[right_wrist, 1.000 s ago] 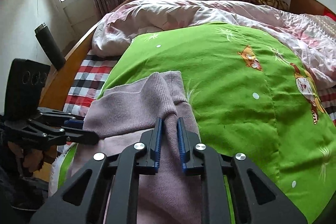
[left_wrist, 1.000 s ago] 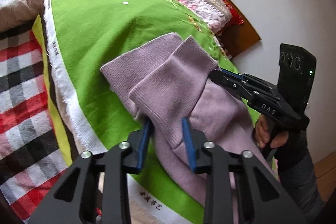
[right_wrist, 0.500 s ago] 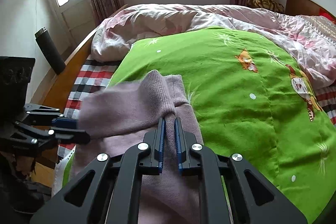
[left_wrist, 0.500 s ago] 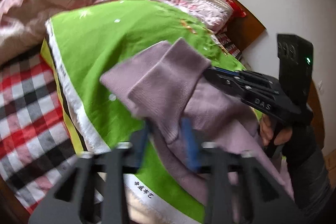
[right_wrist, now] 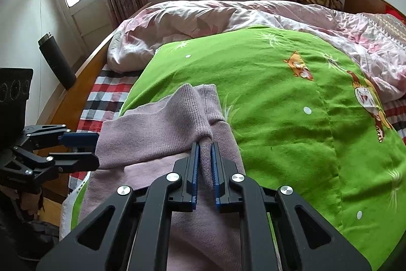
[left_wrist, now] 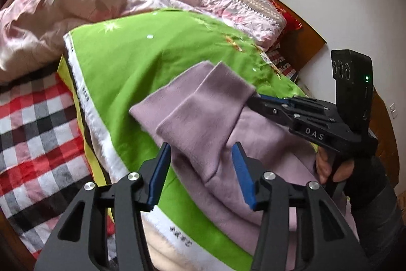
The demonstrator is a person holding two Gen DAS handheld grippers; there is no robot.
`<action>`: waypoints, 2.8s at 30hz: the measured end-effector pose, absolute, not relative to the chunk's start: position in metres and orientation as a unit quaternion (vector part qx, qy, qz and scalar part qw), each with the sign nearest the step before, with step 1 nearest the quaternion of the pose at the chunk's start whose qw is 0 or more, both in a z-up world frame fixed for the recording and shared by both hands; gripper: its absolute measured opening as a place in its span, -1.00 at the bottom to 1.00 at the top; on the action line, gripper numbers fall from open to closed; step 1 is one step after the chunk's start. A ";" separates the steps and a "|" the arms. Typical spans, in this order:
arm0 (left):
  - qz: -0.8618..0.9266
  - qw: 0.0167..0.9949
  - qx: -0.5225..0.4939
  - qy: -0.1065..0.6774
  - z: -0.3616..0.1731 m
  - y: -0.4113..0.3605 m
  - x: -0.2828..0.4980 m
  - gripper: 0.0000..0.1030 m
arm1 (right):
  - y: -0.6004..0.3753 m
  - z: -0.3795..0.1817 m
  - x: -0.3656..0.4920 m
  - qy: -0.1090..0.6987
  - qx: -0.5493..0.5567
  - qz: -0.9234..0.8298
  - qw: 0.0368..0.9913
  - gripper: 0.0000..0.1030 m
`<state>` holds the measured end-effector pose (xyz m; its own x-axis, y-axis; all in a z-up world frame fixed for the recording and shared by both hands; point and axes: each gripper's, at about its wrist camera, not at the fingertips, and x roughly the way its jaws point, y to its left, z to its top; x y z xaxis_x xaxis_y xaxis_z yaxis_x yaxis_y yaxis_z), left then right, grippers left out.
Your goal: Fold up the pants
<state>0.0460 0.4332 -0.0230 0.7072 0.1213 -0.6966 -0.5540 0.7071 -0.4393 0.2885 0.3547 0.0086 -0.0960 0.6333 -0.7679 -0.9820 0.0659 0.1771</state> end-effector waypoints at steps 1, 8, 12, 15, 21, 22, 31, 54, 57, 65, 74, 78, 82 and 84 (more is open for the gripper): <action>0.190 0.862 -0.331 0.335 -0.027 0.435 0.049 -0.08 | 0.355 0.008 0.289 0.370 -0.235 0.641 0.630 -0.79; 0.186 0.874 -0.329 0.305 -0.032 0.435 0.053 -0.89 | 0.352 0.010 0.288 0.364 -0.231 0.641 0.635 -0.79; 0.184 0.890 -0.308 0.283 -0.009 0.435 0.047 -0.90 | 0.348 0.028 0.290 0.353 -0.199 0.650 0.643 -0.80; 0.195 0.893 -0.300 0.272 0.006 0.453 0.044 -0.90 | 0.358 0.047 0.293 0.339 -0.182 0.659 0.646 -0.80; 0.177 0.851 -0.366 0.331 -0.037 0.497 0.061 -0.81 | 0.393 0.005 0.292 0.381 -0.243 0.619 0.643 -0.76; 0.185 0.843 -0.372 0.341 -0.044 0.499 0.060 -0.63 | 0.391 0.004 0.295 0.387 -0.225 0.624 0.641 -0.69; 0.241 0.856 -0.374 0.263 -0.015 0.486 0.023 0.32 | 0.369 0.042 0.307 0.373 -0.173 0.639 0.650 0.29; 0.075 0.904 -0.182 0.378 -0.022 0.316 0.059 0.91 | 0.063 0.040 0.170 0.450 -0.159 0.424 0.770 0.61; 0.096 0.906 -0.104 0.399 -0.031 0.303 0.065 0.93 | 0.048 0.011 0.140 0.476 -0.138 0.416 0.762 0.62; 0.186 0.889 -0.077 0.411 -0.008 0.271 0.069 0.96 | -0.033 0.050 0.126 0.414 -0.039 0.416 0.809 0.66; -0.097 0.899 -0.044 0.425 0.010 0.108 0.110 0.96 | -0.265 0.045 0.129 0.399 0.032 0.106 0.910 0.70; -0.095 0.880 -0.007 0.465 -0.024 0.070 0.126 0.96 | -0.335 0.006 0.121 0.438 0.071 0.043 0.895 0.69; -0.067 0.886 0.044 0.457 -0.039 0.058 0.128 0.97 | -0.349 0.012 0.102 0.404 0.086 0.074 0.908 0.68; -0.062 0.883 0.034 0.463 -0.037 0.059 0.125 0.96 | -0.346 0.024 0.088 0.388 0.074 0.062 0.917 0.70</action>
<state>0.1251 0.0595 -0.0370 0.5632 -0.0773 -0.8227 0.1407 0.9900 0.0033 0.0883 -0.3464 0.0239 0.6918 0.1711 -0.7015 -0.0559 0.9813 0.1842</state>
